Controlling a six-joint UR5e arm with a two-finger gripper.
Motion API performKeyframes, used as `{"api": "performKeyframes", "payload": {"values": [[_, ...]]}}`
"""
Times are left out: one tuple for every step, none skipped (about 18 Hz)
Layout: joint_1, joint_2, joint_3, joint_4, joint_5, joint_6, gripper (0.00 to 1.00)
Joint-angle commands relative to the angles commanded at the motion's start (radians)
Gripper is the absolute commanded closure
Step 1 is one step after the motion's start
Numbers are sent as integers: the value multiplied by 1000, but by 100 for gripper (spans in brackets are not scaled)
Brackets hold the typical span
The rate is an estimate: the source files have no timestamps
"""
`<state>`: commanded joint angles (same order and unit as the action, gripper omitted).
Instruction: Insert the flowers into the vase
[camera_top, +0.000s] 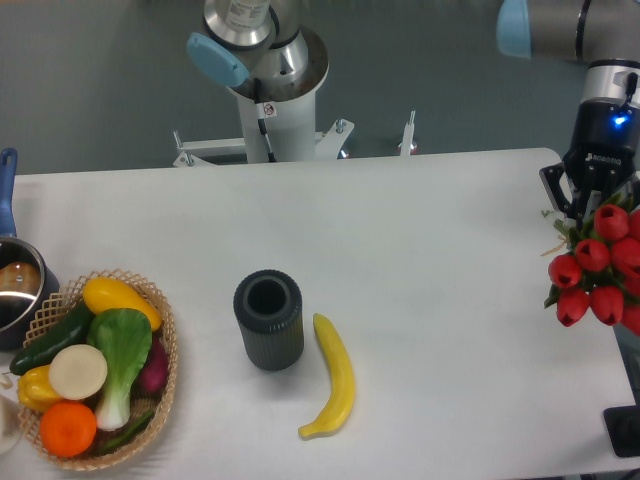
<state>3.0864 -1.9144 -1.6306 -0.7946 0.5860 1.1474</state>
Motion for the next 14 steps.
{"api": "performKeyframes", "payload": {"values": [[-3, 0, -6, 0, 3, 2, 88], [-5, 0, -9, 0, 2, 3, 88], [-5, 0, -3, 0, 2, 0, 88], [-2, 0, 1, 0, 2, -2, 88], [-2, 0, 2, 0, 2, -2, 88], [-2, 0, 2, 0, 2, 0, 88], [-2, 0, 2, 0, 2, 0, 88], [-2, 0, 5, 0, 0, 0, 88], [-3, 0, 6, 0, 0, 0, 88], [-5, 0, 8, 0, 0, -2, 88], [-9, 0, 8, 0, 0, -2, 88], [-15, 0, 6, 0, -2, -2, 88], [-21, -3, 6, 0, -2, -2, 88], [-34, -5, 5, 0, -2, -2, 88]]}}
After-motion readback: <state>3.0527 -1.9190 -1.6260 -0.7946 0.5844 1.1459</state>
